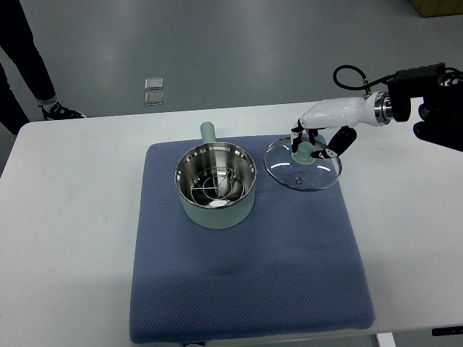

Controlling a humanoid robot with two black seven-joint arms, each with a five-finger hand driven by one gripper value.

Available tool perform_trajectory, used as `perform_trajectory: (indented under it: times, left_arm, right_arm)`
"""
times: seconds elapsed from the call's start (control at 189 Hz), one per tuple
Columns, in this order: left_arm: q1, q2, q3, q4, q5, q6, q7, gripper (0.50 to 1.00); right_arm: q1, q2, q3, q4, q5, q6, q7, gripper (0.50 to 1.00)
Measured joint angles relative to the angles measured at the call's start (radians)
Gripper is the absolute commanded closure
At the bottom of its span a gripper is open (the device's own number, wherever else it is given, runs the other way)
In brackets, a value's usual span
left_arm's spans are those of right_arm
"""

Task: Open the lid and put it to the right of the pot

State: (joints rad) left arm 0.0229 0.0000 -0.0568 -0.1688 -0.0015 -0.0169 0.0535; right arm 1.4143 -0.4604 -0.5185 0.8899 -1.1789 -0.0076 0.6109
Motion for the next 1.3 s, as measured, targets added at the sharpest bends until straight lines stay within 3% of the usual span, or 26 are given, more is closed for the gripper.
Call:
perform_trajectory:
  times: [0.005, 0.011, 0.037, 0.048, 0.069, 0.106, 0.127, 0.286, 0.455, 0.726, 0.884, 0.959, 1.08, 1.297]
  left_arm:
    - [0.0, 0.0, 0.0, 0.0, 0.0, 0.0, 0.0, 0.5]
    - [0.0, 0.0, 0.0, 0.0, 0.0, 0.0, 0.0, 0.5]
    - [0.0, 0.0, 0.0, 0.0, 0.0, 0.0, 0.0, 0.5]
    - [0.0, 0.0, 0.0, 0.0, 0.0, 0.0, 0.0, 0.5]
    - [0.0, 0.0, 0.0, 0.0, 0.0, 0.0, 0.0, 0.5]
    - [0.0, 0.0, 0.0, 0.0, 0.0, 0.0, 0.0, 0.5]
    - [0.0, 0.0, 0.0, 0.0, 0.0, 0.0, 0.0, 0.5]
    - [0.0, 0.0, 0.0, 0.001, 0.0, 0.0, 0.0, 0.5]
    - [0.0, 0.0, 0.0, 0.001, 0.0, 0.0, 0.0, 0.5]
    - [0.0, 0.0, 0.0, 0.0, 0.0, 0.0, 0.0, 0.5]
    - [0.0, 0.0, 0.0, 0.0, 0.0, 0.0, 0.0, 0.5]
    - [0.0, 0.0, 0.0, 0.0, 0.0, 0.0, 0.0, 0.5]
    - [0.0, 0.0, 0.0, 0.0, 0.0, 0.0, 0.0, 0.5]
    - [0.0, 0.0, 0.0, 0.0, 0.0, 0.0, 0.0, 0.5]
  right_arm:
    - [-0.001, 0.001, 0.0, 0.0, 0.0, -0.001, 0.0, 0.955]
    - [-0.003, 0.002, 0.0, 0.0, 0.0, -0.002, 0.0, 0.849]
    - [-0.009, 0.007, 0.0, 0.001, 0.0, -0.006, 0.0, 0.777]
    - [-0.011, 0.009, 0.0, 0.001, 0.0, -0.007, 0.0, 0.716]
    - [-0.016, 0.012, 0.0, 0.001, 0.001, -0.01, 0.0, 0.687]
    - [-0.026, 0.02, 0.0, 0.001, 0.003, -0.012, 0.0, 0.591]
    - [-0.031, 0.023, 0.0, 0.001, 0.005, -0.014, 0.0, 0.574]
    - [-0.057, 0.028, 0.039, 0.001, 0.014, -0.015, 0.0, 0.572]
    - [-0.137, 0.017, 0.218, -0.014, 0.059, 0.003, 0.0, 0.57]
    - [-0.368, 0.06, 0.606, -0.078, 0.567, 0.092, -0.009, 0.566]
    - [-0.528, 0.142, 0.872, -0.14, 1.028, 0.198, -0.245, 0.566]
    - [-0.555, 0.184, 0.927, -0.194, 1.137, 0.208, -0.309, 0.566]
    - [-0.571, 0.24, 0.956, -0.252, 1.176, 0.221, -0.334, 0.566]
    - [-0.578, 0.255, 0.959, -0.261, 1.184, 0.262, -0.346, 0.566]
